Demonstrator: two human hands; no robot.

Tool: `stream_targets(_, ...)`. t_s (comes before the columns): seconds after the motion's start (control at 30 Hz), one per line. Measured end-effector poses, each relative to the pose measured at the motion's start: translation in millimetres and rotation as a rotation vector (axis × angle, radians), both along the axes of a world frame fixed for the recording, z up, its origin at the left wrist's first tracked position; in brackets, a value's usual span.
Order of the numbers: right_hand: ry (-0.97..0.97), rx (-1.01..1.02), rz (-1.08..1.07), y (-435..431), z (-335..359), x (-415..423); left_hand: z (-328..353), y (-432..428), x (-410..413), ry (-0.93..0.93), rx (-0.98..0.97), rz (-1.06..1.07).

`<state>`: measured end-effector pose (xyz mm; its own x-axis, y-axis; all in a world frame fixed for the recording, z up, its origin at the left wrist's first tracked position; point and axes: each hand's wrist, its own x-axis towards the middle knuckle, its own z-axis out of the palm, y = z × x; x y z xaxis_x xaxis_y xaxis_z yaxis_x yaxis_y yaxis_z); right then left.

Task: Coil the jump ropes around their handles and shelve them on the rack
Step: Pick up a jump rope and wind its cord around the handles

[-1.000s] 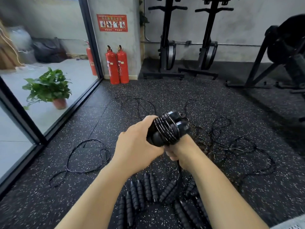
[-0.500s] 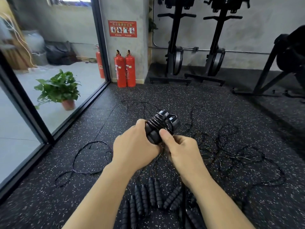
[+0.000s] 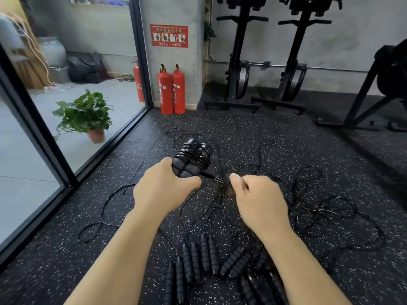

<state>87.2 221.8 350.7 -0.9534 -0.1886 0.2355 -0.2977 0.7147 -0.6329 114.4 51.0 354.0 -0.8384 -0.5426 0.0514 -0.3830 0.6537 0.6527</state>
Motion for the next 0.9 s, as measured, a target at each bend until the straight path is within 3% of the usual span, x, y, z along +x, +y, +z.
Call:
stream_targets(0.1,0.156,0.15,0.011,2.1,9.9,8.6,-1.7,-5.8,1.8,-0.028,-0.045,0.026)
stream_targets(0.27,0.311,0.185,0.115,-4.2,21.1,12.4,1.8,5.6,2.2,-0.109,-0.169,-0.008)
stream_targets(0.47,0.36,0.204,0.075,-0.3,27.8,-1.5,8.4,44.2,8.3,-0.151,-0.601,-0.298)
stream_targets(0.57,0.339,0.273,0.048,8.9,26.6,-11.8,8.9,51.2,10.4,-0.133,-0.727,-0.49)
stream_targets(0.77,0.299,0.341,0.137,20.9,17.1,-26.1,5.8,53.5,16.2,-0.134,-0.715,-0.759)
stream_targets(0.83,0.196,0.279,0.187,23.5,15.5,-30.8,5.5,56.2,19.0,-0.111,-0.71,-0.811)
stream_targets(0.9,0.032,0.093,0.279,28.5,15.6,-33.6,8.3,59.0,22.1,-0.073,-0.68,-0.845)
